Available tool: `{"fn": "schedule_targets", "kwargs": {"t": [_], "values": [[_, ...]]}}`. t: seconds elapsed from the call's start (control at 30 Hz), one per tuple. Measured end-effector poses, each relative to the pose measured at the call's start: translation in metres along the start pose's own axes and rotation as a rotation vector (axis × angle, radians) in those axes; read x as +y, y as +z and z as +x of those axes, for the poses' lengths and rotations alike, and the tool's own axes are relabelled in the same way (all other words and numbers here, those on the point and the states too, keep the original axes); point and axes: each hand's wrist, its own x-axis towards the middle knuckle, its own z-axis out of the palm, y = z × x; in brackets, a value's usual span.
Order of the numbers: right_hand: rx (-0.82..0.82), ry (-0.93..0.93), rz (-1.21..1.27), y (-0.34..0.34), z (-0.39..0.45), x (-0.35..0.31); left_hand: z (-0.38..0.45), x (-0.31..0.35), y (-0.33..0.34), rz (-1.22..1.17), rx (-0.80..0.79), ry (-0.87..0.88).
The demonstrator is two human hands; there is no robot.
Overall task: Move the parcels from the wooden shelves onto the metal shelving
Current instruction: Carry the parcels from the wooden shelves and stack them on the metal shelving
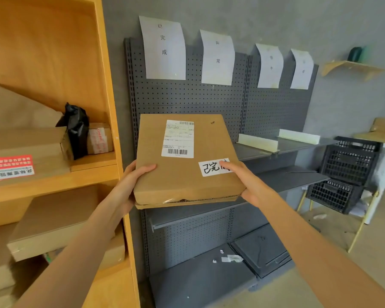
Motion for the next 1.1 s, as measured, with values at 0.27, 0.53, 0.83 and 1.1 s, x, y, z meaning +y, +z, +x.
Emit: {"fn": "schedule_targets", "kwargs": {"t": [0.27, 0.53, 0.83, 1.1], "values": [[-0.027, 0.013, -0.058, -0.022, 0.116, -0.013, 0.105, -0.004, 0.025, 0.0, 0.086, -0.028], [-0.108, 0.058, -0.108, -0.036, 0.222, -0.018, 0.18, -0.009, 0.045, 0.005, 0.179, -0.091], [-0.24, 0.11, -0.139, -0.034, 0.34, -0.005, 0.249, -0.017, 0.056, 0.017, 0.339, -0.107], [-0.331, 0.176, -0.153, -0.028, 0.408, -0.002, 0.296, -0.024, 0.059, 0.038, 0.448, -0.134]]}}
